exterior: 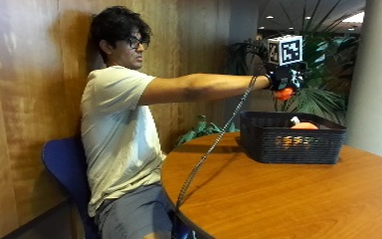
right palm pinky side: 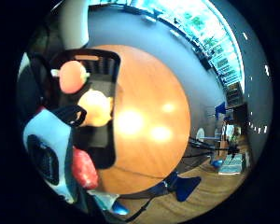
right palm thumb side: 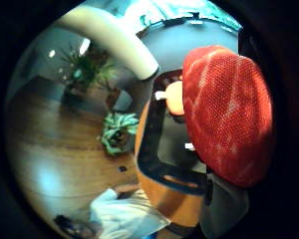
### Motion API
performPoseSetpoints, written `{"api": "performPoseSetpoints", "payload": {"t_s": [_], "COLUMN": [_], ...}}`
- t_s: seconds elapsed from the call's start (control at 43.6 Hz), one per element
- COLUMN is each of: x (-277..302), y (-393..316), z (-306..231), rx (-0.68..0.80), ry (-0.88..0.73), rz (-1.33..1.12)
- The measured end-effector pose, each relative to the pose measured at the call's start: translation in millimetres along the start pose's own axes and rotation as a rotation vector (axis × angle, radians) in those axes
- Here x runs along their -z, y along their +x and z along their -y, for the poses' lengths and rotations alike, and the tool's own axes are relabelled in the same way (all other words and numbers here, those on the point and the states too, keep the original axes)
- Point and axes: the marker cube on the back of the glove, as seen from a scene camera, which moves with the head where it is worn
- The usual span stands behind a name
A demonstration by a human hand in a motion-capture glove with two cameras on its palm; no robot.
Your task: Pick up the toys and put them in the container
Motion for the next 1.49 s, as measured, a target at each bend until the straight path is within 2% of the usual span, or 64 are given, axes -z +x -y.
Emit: {"api": "performPoseSetpoints", "payload": {"t_s": [0.206,0.505,0.757,0.917,1.101,1.216,1.491], "x": [-25.4,-35.2,-39.7,-35.5,-21.6,-15.6,-10.3], "y": [-3.7,-24.6,-19.3,-29.2,-24.4,-25.2,22.2], "z": [2.2,11.6,-4.1,-0.7,-12.6,-22.6,-87.6], "rx": [0.005,-0.027,-0.08,-0.095,-0.051,-0.073,-0.143], "ry": [-0.089,-0.047,-0.218,-0.188,-0.2,-0.189,-0.177], "rz": [-0.039,-0.01,-0.017,-0.026,-0.031,-0.014,-0.008]}}
